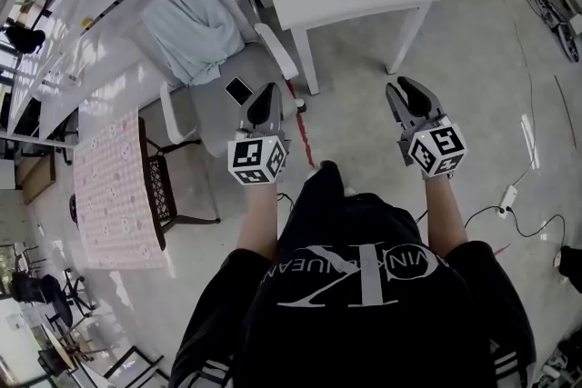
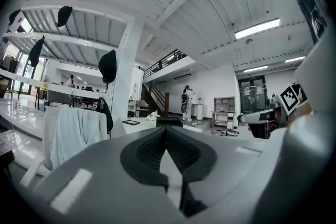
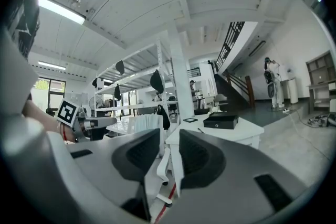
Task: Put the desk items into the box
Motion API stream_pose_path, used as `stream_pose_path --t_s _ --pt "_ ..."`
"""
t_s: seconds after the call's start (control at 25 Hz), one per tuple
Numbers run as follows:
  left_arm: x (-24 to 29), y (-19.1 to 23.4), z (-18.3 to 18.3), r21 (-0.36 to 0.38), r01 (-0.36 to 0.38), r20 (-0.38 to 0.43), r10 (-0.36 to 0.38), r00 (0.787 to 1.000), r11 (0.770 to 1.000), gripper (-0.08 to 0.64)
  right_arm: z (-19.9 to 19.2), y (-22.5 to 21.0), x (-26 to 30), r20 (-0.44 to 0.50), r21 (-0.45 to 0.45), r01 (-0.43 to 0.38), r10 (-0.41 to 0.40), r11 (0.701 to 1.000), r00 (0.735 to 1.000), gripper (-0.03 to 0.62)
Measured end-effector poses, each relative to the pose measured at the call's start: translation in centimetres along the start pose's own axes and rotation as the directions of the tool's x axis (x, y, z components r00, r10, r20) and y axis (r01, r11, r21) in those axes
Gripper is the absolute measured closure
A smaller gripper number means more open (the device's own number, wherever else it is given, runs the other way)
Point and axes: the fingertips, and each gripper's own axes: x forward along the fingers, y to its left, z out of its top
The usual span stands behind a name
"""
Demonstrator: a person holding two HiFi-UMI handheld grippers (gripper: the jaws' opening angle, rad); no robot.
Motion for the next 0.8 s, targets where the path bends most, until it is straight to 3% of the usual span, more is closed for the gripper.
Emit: stream_pose_path --t_s 0.8 --pt "10.0 2.5 -0.5 -0.01 0.037 -0.001 -0.037 0.999 0.999 0.549 0.1 -4.6 6.9 -0.016 0.02 0.006 -0.006 1.0 1.0 0.511"
